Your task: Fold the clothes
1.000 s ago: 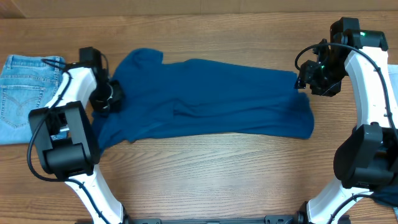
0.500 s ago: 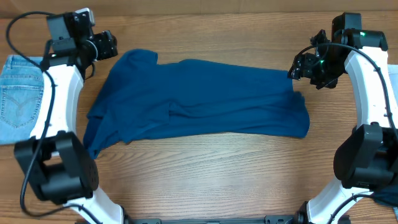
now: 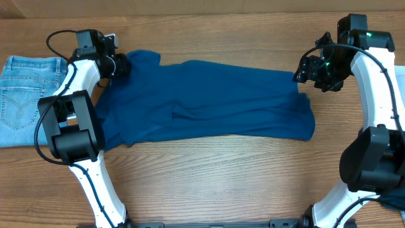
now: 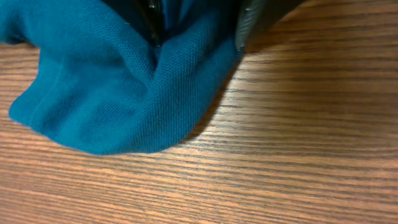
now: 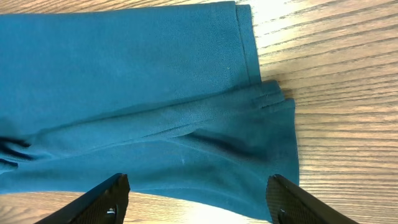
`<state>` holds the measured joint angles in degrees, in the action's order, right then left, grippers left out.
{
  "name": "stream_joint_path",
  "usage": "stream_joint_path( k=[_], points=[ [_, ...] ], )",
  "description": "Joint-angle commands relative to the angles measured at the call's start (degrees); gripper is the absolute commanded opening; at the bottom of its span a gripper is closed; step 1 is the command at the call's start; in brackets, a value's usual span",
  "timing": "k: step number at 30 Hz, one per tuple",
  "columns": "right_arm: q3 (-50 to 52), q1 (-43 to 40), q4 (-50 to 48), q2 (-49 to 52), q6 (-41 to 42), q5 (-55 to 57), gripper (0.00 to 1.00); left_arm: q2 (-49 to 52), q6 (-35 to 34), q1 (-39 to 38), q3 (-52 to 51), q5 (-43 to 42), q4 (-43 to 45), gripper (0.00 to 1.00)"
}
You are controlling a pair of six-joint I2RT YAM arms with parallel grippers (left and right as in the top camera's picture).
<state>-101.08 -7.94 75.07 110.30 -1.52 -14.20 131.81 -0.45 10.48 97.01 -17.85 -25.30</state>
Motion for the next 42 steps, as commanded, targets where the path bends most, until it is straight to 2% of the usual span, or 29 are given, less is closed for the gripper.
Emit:
stream_joint_path(
  k=[1, 2, 3, 5, 8, 9, 10, 11, 12, 14, 16, 18, 22, 25, 29, 30, 31, 32, 33, 36, 38, 42],
  points=[
    [-0.98, -0.37, 0.02, -0.94, -0.20, -0.50, 0.73, 0.85, 1.73, -0.09, 1.49, -0.09, -0.44, 0.24],
    [-0.98, -0.37, -0.02, -0.94, -0.20, -0.50, 0.71, 0.79, 1.73, -0.09, 1.49, 0.02, -0.70, 0.11],
    [-0.98, -0.37, -0.39, -0.94, -0.20, -0.50, 0.70, 0.33, 1.73, -0.07, 1.51, 0.00, -1.05, 0.04],
    [-0.98, -0.37, -2.05, -0.94, -0.20, -0.48, 0.69, -1.22, 1.73, -0.07, 1.53, 0.00, -1.81, 0.04],
    [-0.98, -0.39, -8.87, -0.35, -0.17, -0.50, 0.48, -8.63, 1.51, 0.00, 1.53, 0.04, -5.01, 0.04],
    [-0.98, -0.39, -10.14, 0.15, -0.17, -0.50, 0.48, -11.17, 1.22, 0.00, 1.53, 0.17, -6.45, 0.04],
    [-0.98, -0.39, -11.74, 1.51, -0.22, -0.52, 0.49, -14.16, 0.15, 0.00, 1.53, 1.46, -8.28, 0.04],
    [-0.98, -0.37, -12.52, 3.02, -1.25, -0.52, 0.54, -16.87, -1.64, 0.00, 1.53, 3.34, -10.05, 0.04],
    [-0.98, -0.37, -13.42, 5.05, -2.56, -0.52, 0.68, -18.32, -2.97, 0.00, 1.53, 4.76, -11.02, 0.04],
    [-0.98, -0.39, -15.76, 8.39, -3.23, -0.52, 0.80, -20.26, -9.64, 0.00, 1.53, 12.72, -14.05, 0.04],
    [-0.98, -0.37, -17.66, 10.58, -3.23, -0.68, 0.85, -20.61, -13.60, 0.00, 1.53, 15.23, -15.52, 0.04],
    [-0.98, -0.37, -20.13, 12.07, -3.23, -2.56, 0.92, -20.57, -13.92, -0.02, 1.51, 14.19, -15.58, 0.04],
    [-0.98, -0.37, -25.00, 14.08, -3.19, -6.36, 0.92, -20.57, -13.92, -0.17, 1.51, 13.05, -16.70, 0.04],
    [-0.98, -0.37, -27.52, 18.05, 1.14, -10.05, 0.85, -20.57, -13.81, -0.79, 1.51, 12.85, -18.23, 0.04],
    [-0.98, -0.37, -28.81, 22.73, 2.03, -14.45, 0.79, -20.57, -13.70, -2.19, 1.51, 12.87, -18.43, 0.04],
    [-0.98, -0.37, -28.98, 22.84, 2.08, -14.53, 0.72, -20.57, -13.70, -2.32, 1.51, 12.87, -18.40, 0.04],
    [-0.98, -0.37, -29.16, 22.84, 2.05, -14.95, 0.64, -20.57, -13.70, -2.43, 1.51, 12.90, -18.40, 0.04],
    [-0.98, -0.37, -29.35, 22.84, 2.08, -16.20, 0.50, -20.57, -13.70, -2.43, 1.51, 12.90, -18.43, 0.04],
    [-0.98, -0.37, -29.59, 22.84, 2.08, -17.31, 0.31, -20.57, -13.73, -2.43, 1.51, 12.85, -18.53, 0.04],
    [-1.01, -0.44, -29.77, 22.82, 2.93, -18.93, 0.05, -20.57, -13.70, -2.43, 1.51, 13.68, -20.59, 0.04],
    [-1.07, -2.05, -29.75, 22.49, 6.19, -19.41, 0.04, -20.57, -13.22, -1.77, 1.51, 17.11, -23.50, 0.04],
    [-1.05, -6.86, -26.05, 19.41, 6.49, -21.46, 0.04, -20.57, -12.92, 0.55, 1.51, 18.47, -27.41, 0.04]
  ],
)
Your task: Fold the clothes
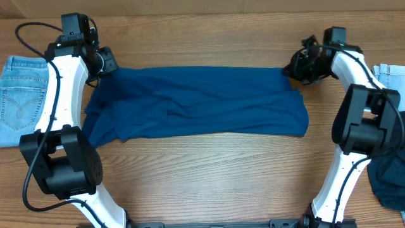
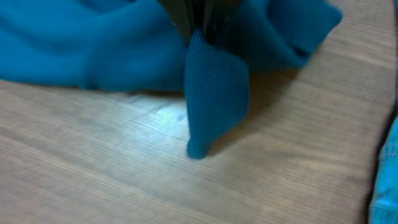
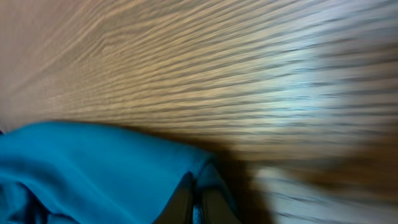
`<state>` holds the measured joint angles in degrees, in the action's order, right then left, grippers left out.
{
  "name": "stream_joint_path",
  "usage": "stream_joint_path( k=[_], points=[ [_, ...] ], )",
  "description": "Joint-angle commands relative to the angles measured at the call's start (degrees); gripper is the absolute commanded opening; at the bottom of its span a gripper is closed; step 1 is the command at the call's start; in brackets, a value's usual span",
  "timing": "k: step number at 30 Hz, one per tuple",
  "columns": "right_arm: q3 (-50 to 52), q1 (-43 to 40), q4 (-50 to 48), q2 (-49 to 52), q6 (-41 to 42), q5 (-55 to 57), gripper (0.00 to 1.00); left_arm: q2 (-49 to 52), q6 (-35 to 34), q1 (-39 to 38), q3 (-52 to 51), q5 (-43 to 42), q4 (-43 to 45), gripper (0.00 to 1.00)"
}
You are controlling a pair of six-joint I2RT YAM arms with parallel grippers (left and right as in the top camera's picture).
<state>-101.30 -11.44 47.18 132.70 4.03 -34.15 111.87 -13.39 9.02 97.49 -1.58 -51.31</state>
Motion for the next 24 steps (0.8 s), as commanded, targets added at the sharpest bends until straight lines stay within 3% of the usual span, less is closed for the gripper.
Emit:
stream_joint_path(
  k=[1, 11, 14, 19, 24],
  points=[
    [-0.85, -4.37, 2.93, -3.56, 0.96, -1.53, 0.04, -0.63, -0.61, 2.73, 1.03, 2.05, -2.10, 0.04],
    [-0.83, -7.28, 21.84, -4.02, 0.57, -1.40, 0.14, -0.63, -1.64, 5.11, 1.03, 1.66, -7.63, 0.05],
    [-0.83, -7.32, 28.55, -4.02, 0.50, 3.43, 0.17, -0.63, -1.60, 5.11, 1.03, 1.53, -8.66, 0.07],
    [-2.38, -7.32, 23.63, -4.04, 0.46, 5.35, 0.19, -0.63, -1.62, 5.11, 1.03, 1.51, -11.10, 0.11],
    [-13.22, -4.92, 18.86, -4.02, -2.49, 2.14, 0.52, -0.63, -1.62, 5.11, 1.03, 0.83, -10.73, 0.11]
  ],
)
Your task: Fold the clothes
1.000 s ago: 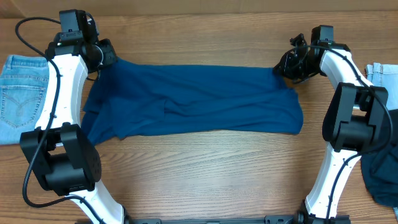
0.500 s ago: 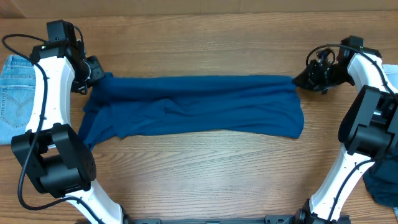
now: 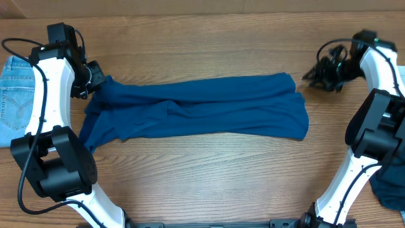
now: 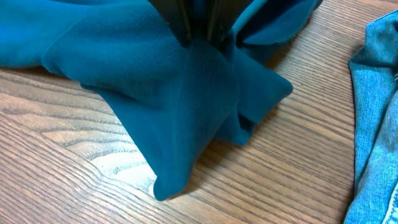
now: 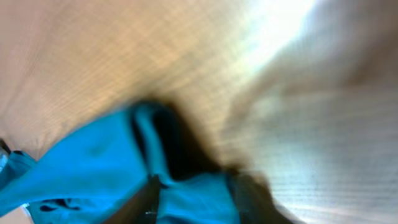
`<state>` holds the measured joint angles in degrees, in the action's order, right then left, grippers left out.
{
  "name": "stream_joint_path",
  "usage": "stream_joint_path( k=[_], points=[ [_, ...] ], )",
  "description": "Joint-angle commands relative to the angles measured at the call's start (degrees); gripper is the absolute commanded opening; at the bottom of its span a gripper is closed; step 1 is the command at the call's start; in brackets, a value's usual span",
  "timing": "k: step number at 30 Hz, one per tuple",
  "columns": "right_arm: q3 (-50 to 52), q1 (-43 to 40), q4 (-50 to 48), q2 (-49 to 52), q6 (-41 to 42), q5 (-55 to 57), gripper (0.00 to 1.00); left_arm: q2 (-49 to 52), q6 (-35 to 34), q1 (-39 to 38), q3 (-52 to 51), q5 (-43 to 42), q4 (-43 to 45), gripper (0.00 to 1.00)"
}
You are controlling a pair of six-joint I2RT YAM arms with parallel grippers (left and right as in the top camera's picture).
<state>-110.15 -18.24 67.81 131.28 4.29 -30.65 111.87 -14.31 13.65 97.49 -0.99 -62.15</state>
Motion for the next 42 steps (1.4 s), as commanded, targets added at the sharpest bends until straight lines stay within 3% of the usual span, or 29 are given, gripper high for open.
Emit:
stream_joint_path(
  k=[1, 6, 11, 21, 25, 27, 28, 29, 31, 35, 38, 40, 42],
  points=[
    [-4.31, 3.04, -2.49, -2.40, -3.48, -0.57, 0.55, -0.63, -0.72, 0.48, 1.03, -0.50, 0.17, 0.11],
    [-4.22, 9.44, -5.20, 1.53, -3.45, 3.26, 0.61, -0.63, -0.70, 0.46, 1.03, -1.44, 0.66, 0.10],
    [-4.13, 10.10, -5.92, 3.50, -2.12, 12.26, 0.61, -0.63, -0.68, 0.48, 1.03, -1.42, 0.74, 0.10],
    [-3.43, 10.80, -6.43, 6.80, -2.10, 11.30, 0.61, -0.63, -0.70, 0.42, 1.03, -1.44, 1.29, 0.10],
    [-3.43, 10.80, -4.94, 9.18, -2.10, 5.86, 0.59, -0.63, -0.70, 0.42, 1.03, -1.42, 1.33, 0.10],
    [-3.43, 10.82, -4.20, 9.64, -2.10, 5.07, 0.50, -0.63, -0.70, 0.42, 1.03, -1.42, 1.38, 0.11],
    [-3.43, 10.82, -4.04, 9.64, -2.10, 4.96, 0.40, -0.63, -0.70, 0.42, 1.03, -1.42, 1.46, 0.11],
    [-3.43, 10.82, -3.89, 9.64, -2.10, 4.79, 0.23, -0.63, -0.70, 0.42, 1.03, -1.44, 1.46, 0.11],
    [-3.43, 10.82, -4.11, 9.64, -2.10, 4.83, 0.06, -0.61, -0.68, 0.42, 1.03, -1.44, 1.33, 0.10],
    [-5.18, 10.64, -4.66, 9.31, -2.12, 2.80, 0.04, -0.63, -0.68, 0.42, 1.03, -1.51, 1.36, 0.10],
    [-11.17, 9.79, 0.37, 6.80, -2.32, -2.08, 0.04, -0.63, -0.48, 0.42, 1.03, -1.60, 1.33, 0.11],
    [-15.63, 9.77, 13.55, 3.23, -4.35, -2.47, 0.04, -0.63, -0.46, 0.42, 1.03, -1.60, 1.25, 0.11],
    [-15.61, 9.53, 20.22, 3.08, -4.57, -0.98, 0.04, -0.63, -0.11, 0.37, 1.03, -2.86, 0.20, 0.10]
  ],
)
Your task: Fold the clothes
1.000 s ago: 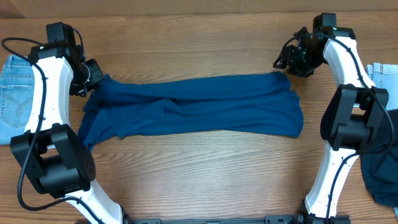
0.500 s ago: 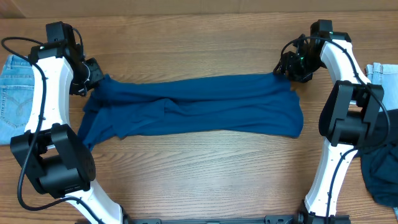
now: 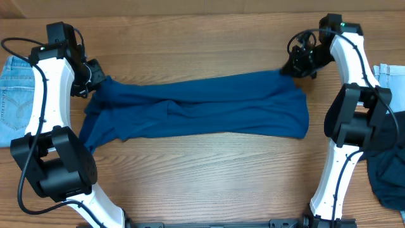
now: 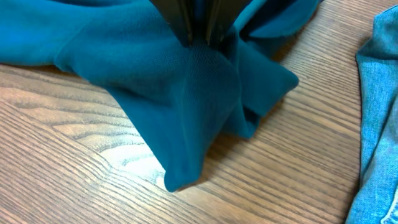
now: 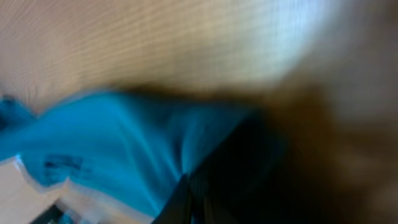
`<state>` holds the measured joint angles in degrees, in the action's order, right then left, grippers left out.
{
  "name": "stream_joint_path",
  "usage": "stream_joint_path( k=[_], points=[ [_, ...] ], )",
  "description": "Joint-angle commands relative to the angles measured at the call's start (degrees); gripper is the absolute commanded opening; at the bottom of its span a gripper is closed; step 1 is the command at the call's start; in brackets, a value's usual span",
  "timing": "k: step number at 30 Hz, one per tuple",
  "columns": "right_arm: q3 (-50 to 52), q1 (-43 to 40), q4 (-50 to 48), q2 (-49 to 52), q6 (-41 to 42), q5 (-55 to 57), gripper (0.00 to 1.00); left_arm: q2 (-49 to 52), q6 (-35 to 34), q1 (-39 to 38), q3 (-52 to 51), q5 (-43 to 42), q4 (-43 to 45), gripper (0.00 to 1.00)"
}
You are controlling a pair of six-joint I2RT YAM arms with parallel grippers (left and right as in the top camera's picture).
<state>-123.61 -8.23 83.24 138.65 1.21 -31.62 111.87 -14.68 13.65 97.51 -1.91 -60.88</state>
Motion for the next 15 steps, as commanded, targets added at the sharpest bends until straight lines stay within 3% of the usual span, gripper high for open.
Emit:
stream_joint_path(
  k=[1, 4, 9, 15],
  points=[
    [-2.12, -0.57, 6.43, -4.28, -1.49, 1.62, 0.04, -0.63, 0.92, 0.28, 1.01, -3.50, -1.77, 0.09],
    [-2.14, -0.92, 9.75, -4.28, -1.46, 7.74, 0.04, -0.63, 2.71, 0.26, 1.01, -7.98, -4.31, 0.08],
    [-1.92, -1.84, 13.84, -4.28, -1.42, 19.43, 0.04, -0.63, 5.68, 0.26, 1.01, -8.09, -10.36, 0.06],
    [-1.86, -2.34, 12.11, -4.28, -0.96, 26.38, 0.07, -0.63, 2.99, 1.05, 1.01, 5.25, -11.39, 0.05]
  ],
)
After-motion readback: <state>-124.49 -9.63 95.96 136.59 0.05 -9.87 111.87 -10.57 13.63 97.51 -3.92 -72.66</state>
